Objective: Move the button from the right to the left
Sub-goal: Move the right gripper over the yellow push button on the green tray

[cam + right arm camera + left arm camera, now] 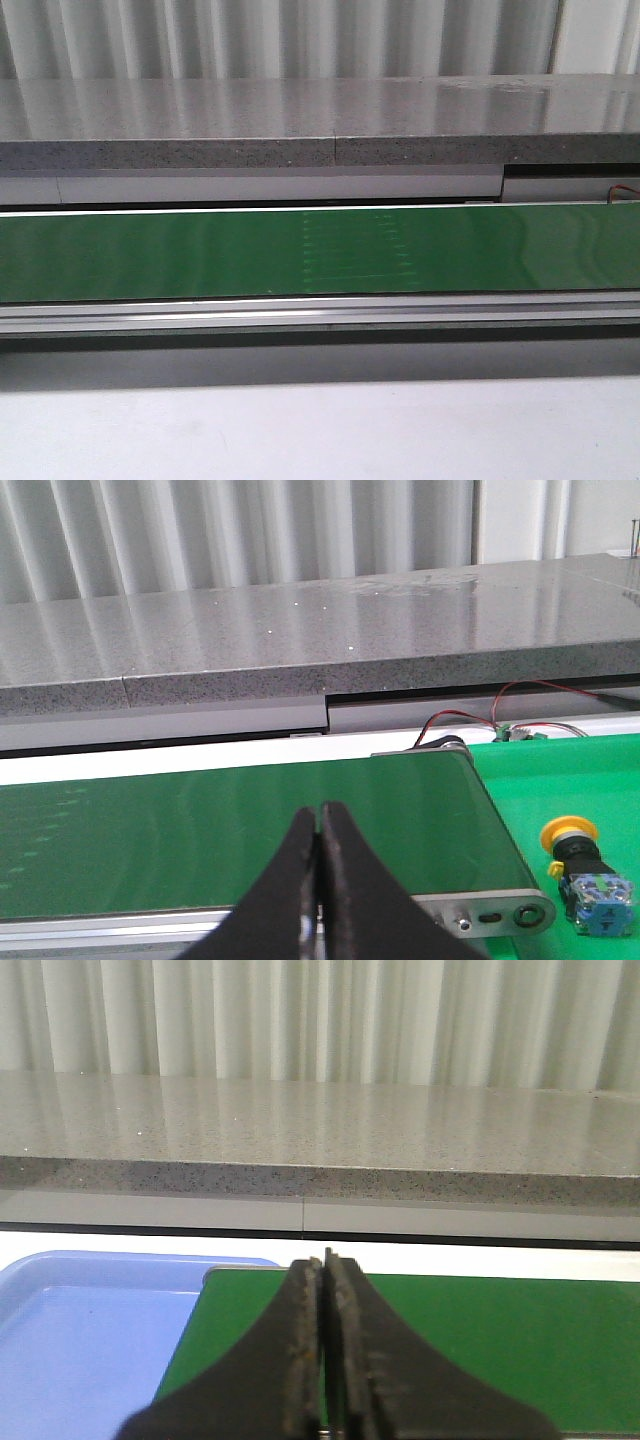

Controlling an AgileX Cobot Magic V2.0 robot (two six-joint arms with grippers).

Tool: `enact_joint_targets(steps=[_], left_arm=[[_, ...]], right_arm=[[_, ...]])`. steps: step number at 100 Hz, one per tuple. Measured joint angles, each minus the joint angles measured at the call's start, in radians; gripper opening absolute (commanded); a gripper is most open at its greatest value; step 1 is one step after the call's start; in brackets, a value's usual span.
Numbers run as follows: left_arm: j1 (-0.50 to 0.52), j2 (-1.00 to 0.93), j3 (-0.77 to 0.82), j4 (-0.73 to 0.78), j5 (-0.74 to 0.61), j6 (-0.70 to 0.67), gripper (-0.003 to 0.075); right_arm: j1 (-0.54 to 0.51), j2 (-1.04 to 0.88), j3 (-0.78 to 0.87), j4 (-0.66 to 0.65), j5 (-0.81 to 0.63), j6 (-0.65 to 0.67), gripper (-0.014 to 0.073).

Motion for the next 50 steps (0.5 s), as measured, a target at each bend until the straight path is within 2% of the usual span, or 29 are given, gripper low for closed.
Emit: enact_joint_targets(steps=[37, 50], left_arm=[[0.000, 0.000, 0.000, 0.000, 0.000, 0.000, -0.0020], [0.000, 0.000, 0.000, 0.000, 0.000, 0.000, -0.0020]], right_arm=[[0.000, 0.000, 0.000, 0.000, -0.041, 0.000, -0.0067], [0.000, 0.000, -0.066, 0.000, 0.038, 0.000, -0.0067]])
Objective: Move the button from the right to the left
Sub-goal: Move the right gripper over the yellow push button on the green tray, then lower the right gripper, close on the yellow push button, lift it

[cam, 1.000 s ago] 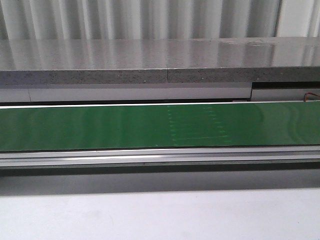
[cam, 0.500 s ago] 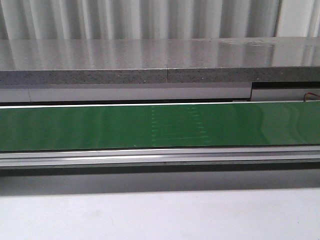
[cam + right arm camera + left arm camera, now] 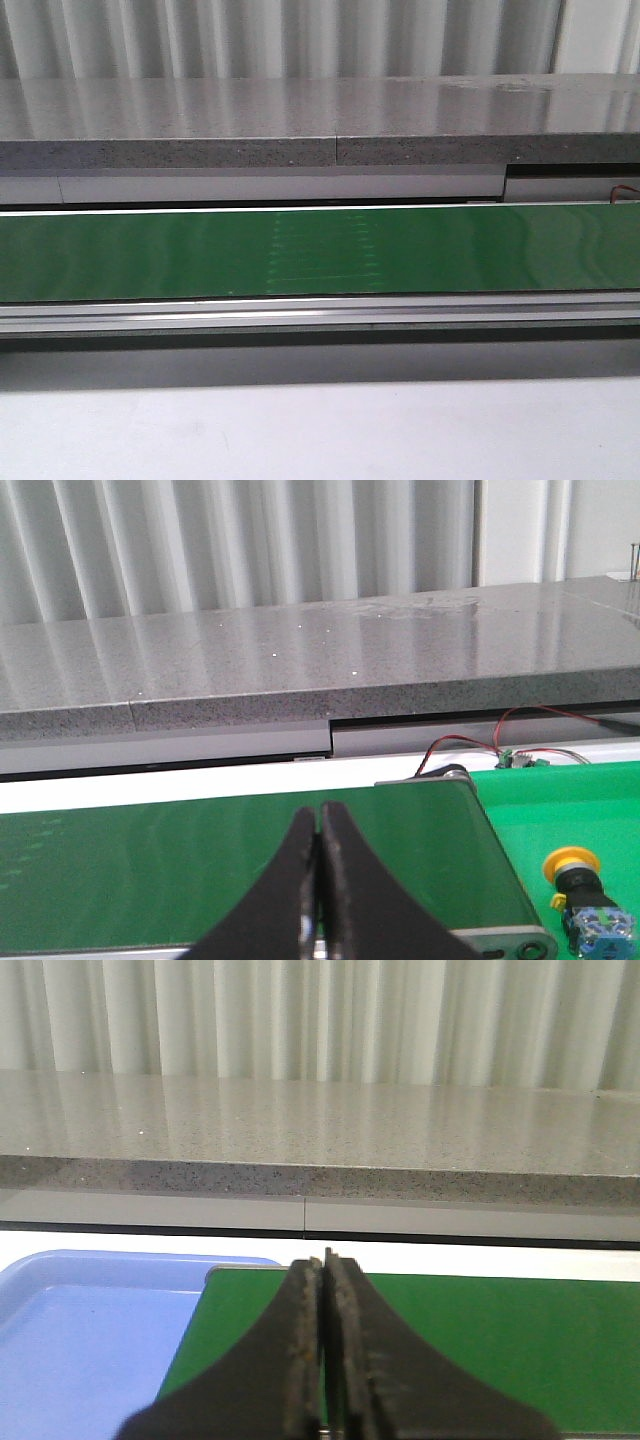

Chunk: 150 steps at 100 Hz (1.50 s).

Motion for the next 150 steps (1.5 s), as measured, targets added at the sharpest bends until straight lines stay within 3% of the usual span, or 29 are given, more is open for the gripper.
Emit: enact_joint_targets(steps=[21, 50, 82, 92, 109, 118, 126, 150], left_arm=[[0.000, 0.000, 0.000, 0.000, 0.000, 0.000, -0.0020], [0.000, 0.000, 0.000, 0.000, 0.000, 0.000, -0.0020], [0.000, 0.000, 0.000, 0.000, 0.000, 0.000, -0.0020], [0.000, 0.000, 0.000, 0.000, 0.000, 0.000, -0.0020], [0.000, 0.000, 0.000, 0.000, 0.000, 0.000, -0.0020], [0.000, 0.000, 0.000, 0.000, 0.000, 0.000, -0.0020], [0.000, 0.000, 0.000, 0.000, 0.000, 0.000, -0.0020], [0.000, 0.000, 0.000, 0.000, 0.000, 0.000, -0.0020]], right_arm=[[0.000, 0.045, -0.256, -0.004, 0.327, 0.000, -0.0067], [0.000, 0.371, -0.600, -0.017, 0.812, 0.000, -0.0067], [0.000, 0.573, -0.713, 0.039, 0.889, 0.000, -0.0052], [0.000, 0.585, -0.713, 0.052, 0.902, 0.000, 0.0057], [0.000, 0.585, -0.715, 0.052, 0.913, 0.000, 0.0444], [0.000, 0.585, -0.715, 0.053, 0.914, 0.000, 0.0579], [0.000, 0.585, -0.715, 0.059, 0.915, 0.000, 0.0617], [0.000, 0.635, -0.719, 0.105, 0.958, 0.000, 0.0617]])
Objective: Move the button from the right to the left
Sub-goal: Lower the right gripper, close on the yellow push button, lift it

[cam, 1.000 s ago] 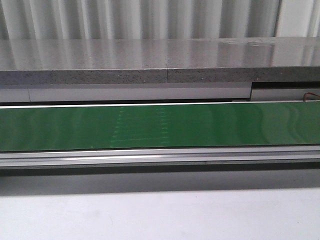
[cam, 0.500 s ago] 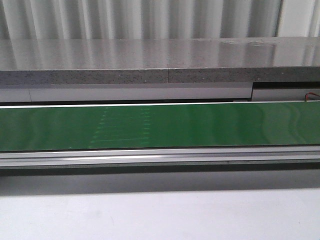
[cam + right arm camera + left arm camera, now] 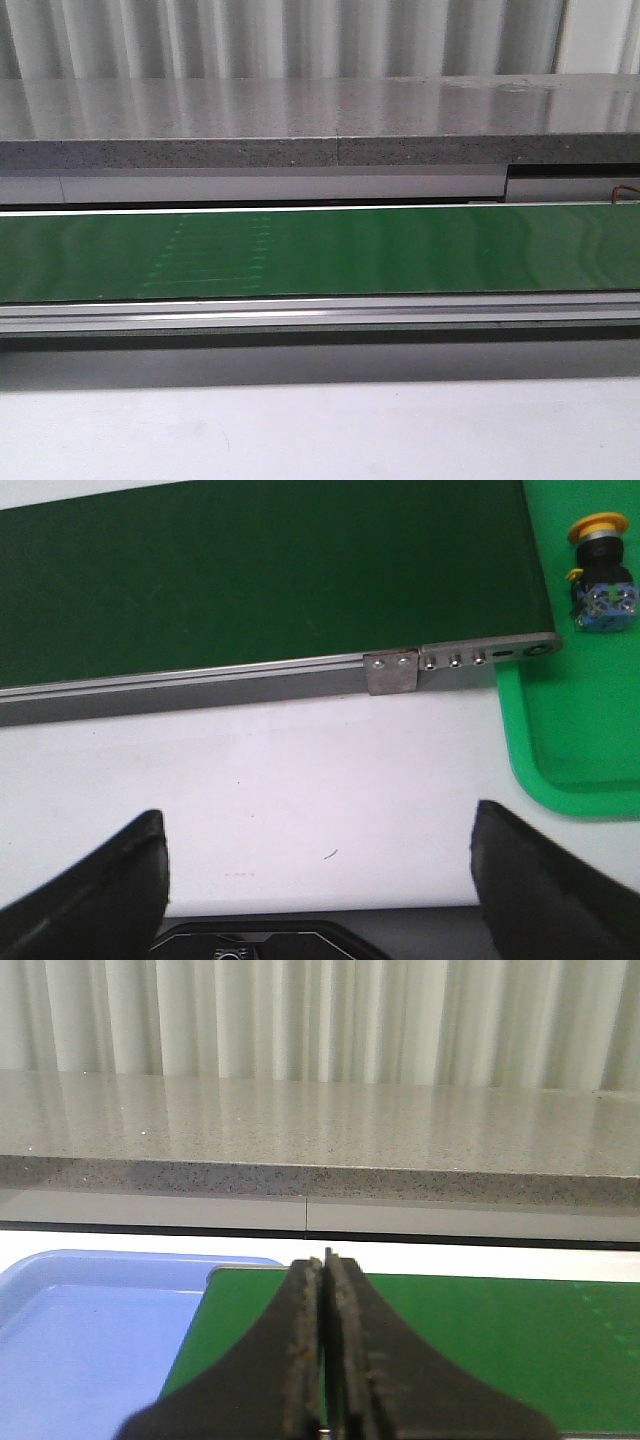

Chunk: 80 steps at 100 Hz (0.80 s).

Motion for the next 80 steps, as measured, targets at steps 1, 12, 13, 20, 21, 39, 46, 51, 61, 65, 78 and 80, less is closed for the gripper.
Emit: enact_joint_targets(steps=[1, 12, 13, 20, 21, 39, 46, 51, 61, 65, 78, 80], left_arm=[[0.000, 0.000, 0.000, 0.000, 0.000, 0.000, -0.0020], [0.000, 0.000, 0.000, 0.000, 0.000, 0.000, -0.0020], [0.000, 0.000, 0.000, 0.000, 0.000, 0.000, -0.0020], [0.000, 0.000, 0.000, 0.000, 0.000, 0.000, -0.0020], [0.000, 0.000, 0.000, 0.000, 0.000, 0.000, -0.0020], [0.000, 0.000, 0.000, 0.000, 0.000, 0.000, -0.0020], [0.000, 0.000, 0.000, 0.000, 0.000, 0.000, -0.0020], [0.000, 0.000, 0.000, 0.000, 0.000, 0.000, -0.0020], [0.000, 0.000, 0.000, 0.000, 0.000, 0.000, -0.0020], [0.000, 0.000, 0.000, 0.000, 0.000, 0.000, -0.0020], [0.000, 0.000, 0.000, 0.000, 0.000, 0.000, -0.0020], [0.000, 0.000, 0.000, 0.000, 0.000, 0.000, -0.0020]], right_arm=[[0.000, 0.003, -0.002, 0.000, 0.000, 0.000, 0.0617], [0.000, 0.062, -0.032, -0.020, 0.000, 0.000, 0.0617], [0.000, 0.066, -0.038, -0.023, 0.000, 0.000, 0.0617], [0.000, 0.116, -0.074, -0.053, 0.000, 0.000, 0.0617], [0.000, 0.127, -0.078, -0.056, 0.000, 0.000, 0.0617], [-0.014, 0.256, -0.159, -0.128, -0.004, -0.001, 0.0617], [-0.045, 0.308, -0.180, -0.140, -0.013, -0.006, 0.0617], [-0.077, 0.348, -0.192, -0.142, -0.024, -0.017, 0.0617], [-0.163, 0.423, -0.206, -0.133, -0.057, -0.066, 0.0617], [-0.206, 0.457, -0.211, -0.121, -0.069, -0.087, 0.0617], [-0.346, 0.566, -0.218, -0.003, -0.149, -0.196, 0.0617], [-0.359, 0.585, -0.220, 0.020, -0.163, -0.216, 0.0617]])
